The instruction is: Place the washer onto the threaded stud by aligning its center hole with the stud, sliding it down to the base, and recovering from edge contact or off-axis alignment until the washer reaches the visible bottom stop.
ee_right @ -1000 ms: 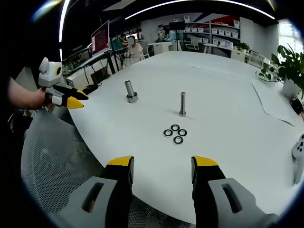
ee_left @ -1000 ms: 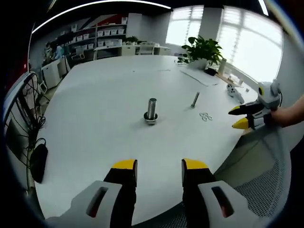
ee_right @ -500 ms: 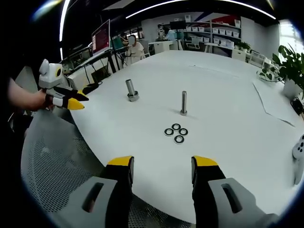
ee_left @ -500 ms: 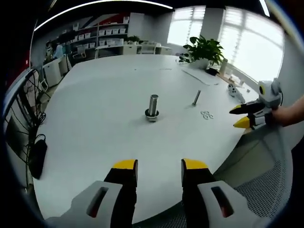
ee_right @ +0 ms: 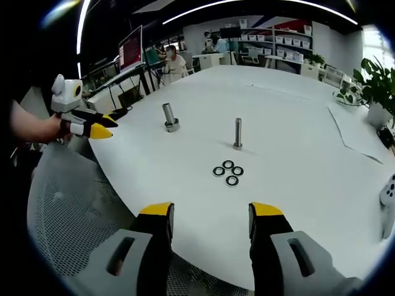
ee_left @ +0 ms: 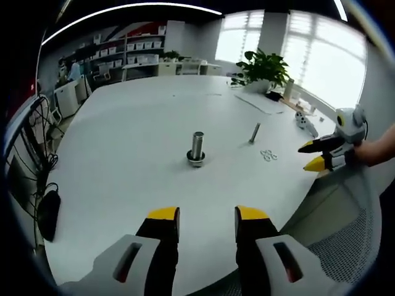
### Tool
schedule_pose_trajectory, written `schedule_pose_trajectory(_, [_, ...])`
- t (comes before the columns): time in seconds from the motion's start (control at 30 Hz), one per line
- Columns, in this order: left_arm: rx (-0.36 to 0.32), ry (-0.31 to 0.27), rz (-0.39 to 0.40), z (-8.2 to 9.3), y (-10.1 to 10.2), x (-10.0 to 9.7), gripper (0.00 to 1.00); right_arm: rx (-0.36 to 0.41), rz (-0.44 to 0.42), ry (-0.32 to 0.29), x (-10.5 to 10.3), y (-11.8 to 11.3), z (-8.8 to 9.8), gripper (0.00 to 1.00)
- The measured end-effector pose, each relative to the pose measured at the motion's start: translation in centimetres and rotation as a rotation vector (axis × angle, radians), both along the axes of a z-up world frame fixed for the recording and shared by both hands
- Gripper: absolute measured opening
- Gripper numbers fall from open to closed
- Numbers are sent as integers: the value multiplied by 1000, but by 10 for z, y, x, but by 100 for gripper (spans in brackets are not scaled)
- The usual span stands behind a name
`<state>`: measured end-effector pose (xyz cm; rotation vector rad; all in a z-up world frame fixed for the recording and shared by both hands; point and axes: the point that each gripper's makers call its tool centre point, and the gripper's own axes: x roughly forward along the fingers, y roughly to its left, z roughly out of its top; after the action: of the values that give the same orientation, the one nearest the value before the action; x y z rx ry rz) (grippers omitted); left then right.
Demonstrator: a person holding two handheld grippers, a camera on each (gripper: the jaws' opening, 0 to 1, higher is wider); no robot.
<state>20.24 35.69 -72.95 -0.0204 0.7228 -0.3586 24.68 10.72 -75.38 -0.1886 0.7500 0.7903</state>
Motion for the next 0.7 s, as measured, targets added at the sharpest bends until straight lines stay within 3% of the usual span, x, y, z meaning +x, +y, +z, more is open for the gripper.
schedule_pose_trajectory(0.7, [9,3,-9,-4,-2,4,33,-2,1,2,0,0,0,51])
